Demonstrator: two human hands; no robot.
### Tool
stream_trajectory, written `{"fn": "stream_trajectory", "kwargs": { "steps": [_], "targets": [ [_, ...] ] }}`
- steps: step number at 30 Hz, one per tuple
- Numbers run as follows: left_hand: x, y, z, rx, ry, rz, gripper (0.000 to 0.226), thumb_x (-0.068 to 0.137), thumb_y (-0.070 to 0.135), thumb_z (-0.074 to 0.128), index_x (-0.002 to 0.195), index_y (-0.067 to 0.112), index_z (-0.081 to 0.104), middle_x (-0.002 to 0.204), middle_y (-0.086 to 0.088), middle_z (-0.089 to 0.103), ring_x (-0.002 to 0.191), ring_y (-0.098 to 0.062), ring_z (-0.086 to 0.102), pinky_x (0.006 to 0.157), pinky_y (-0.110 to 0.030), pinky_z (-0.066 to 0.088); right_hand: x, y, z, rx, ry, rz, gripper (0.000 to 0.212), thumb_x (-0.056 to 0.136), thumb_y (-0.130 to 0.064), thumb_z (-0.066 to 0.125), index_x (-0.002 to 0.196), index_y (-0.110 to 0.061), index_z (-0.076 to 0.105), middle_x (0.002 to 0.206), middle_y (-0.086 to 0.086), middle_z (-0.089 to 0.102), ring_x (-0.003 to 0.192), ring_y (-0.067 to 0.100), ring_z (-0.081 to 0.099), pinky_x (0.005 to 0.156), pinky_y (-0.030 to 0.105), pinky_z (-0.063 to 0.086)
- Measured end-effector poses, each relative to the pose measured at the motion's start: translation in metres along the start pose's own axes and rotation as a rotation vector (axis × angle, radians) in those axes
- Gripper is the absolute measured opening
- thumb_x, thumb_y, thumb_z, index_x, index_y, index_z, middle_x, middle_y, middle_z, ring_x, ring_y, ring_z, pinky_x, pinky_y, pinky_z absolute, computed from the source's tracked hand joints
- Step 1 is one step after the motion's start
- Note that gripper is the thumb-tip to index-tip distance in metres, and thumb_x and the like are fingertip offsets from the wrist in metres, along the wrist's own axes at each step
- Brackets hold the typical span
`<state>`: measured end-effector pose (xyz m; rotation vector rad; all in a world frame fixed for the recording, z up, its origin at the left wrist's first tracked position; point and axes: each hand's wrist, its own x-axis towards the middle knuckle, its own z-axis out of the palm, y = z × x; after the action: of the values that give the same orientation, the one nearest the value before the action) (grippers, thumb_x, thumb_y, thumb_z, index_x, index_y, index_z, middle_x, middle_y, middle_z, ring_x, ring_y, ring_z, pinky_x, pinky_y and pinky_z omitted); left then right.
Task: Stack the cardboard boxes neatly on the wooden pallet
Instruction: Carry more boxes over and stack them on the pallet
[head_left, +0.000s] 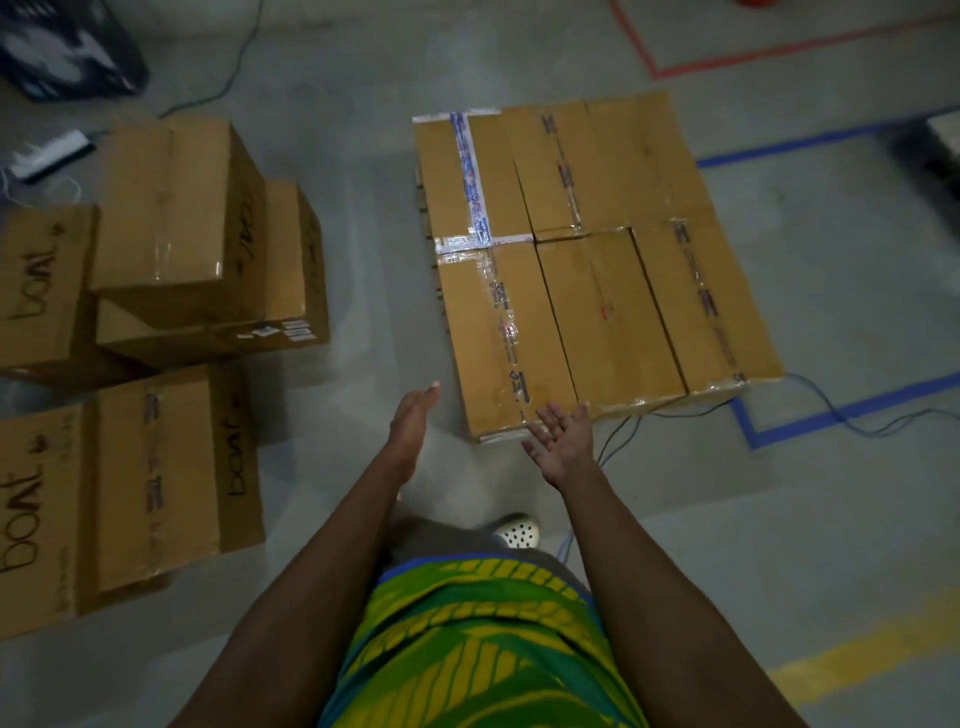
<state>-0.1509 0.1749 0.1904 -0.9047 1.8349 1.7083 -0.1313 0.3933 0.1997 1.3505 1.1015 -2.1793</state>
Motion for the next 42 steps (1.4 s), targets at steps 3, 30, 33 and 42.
{"fn": "stream_trajectory", "kwargs": {
  "steps": [3, 30, 33, 42],
  "targets": [
    [0.001, 0.014, -0.018, -0.037, 0.003, 0.032, 0.062, 0.099, 0.049, 0.058, 0.148, 0.013, 0.049, 0.149, -0.004, 0.049, 0.138, -0.024, 0.045, 0.117, -0.043, 0.033, 0.003, -0.004, 0.027, -0.022, -0.004, -0.019, 0.07, 0.105, -0.062, 0.02, 0.144, -0.013, 0.051, 0.147, 0.007, 0.056, 0.128, 0.031, 0.055, 0.1, 0.044, 0.043],
    [0.173, 0.11, -0.441, -0.217, 0.25, -0.03, 0.042, 0.102, 0.047, 0.053, 0.123, 0.013, 0.066, 0.12, -0.01, 0.07, 0.114, -0.026, 0.062, 0.099, -0.05, 0.047, 0.096, 0.146, 0.505, -0.665, -0.254, 0.069, 0.07, 0.106, -0.06, 0.02, 0.139, -0.009, 0.056, 0.124, 0.015, 0.065, 0.084, 0.021, 0.061, 0.072, 0.032, 0.044],
    [0.214, 0.125, -0.47, -0.17, 0.237, -0.07, 0.047, 0.102, 0.047, 0.053, 0.128, 0.01, 0.064, 0.119, -0.01, 0.071, 0.115, -0.026, 0.062, 0.101, -0.05, 0.048, 0.127, 0.159, 0.557, -0.744, -0.254, 0.057, 0.062, 0.107, -0.056, 0.028, 0.131, -0.01, 0.063, 0.108, 0.012, 0.068, 0.072, 0.018, 0.059, 0.064, 0.029, 0.04],
    [0.412, 0.183, -0.584, -0.03, 0.279, -0.286, 0.027, 0.102, 0.034, 0.058, 0.12, 0.015, 0.065, 0.12, -0.009, 0.067, 0.113, -0.025, 0.062, 0.099, -0.045, 0.051, 0.259, 0.196, 0.704, -0.836, -0.131, 0.163, 0.054, 0.105, -0.057, 0.035, 0.117, -0.016, 0.068, 0.106, 0.007, 0.072, 0.073, 0.014, 0.063, 0.064, 0.028, 0.045]
  ]
}}
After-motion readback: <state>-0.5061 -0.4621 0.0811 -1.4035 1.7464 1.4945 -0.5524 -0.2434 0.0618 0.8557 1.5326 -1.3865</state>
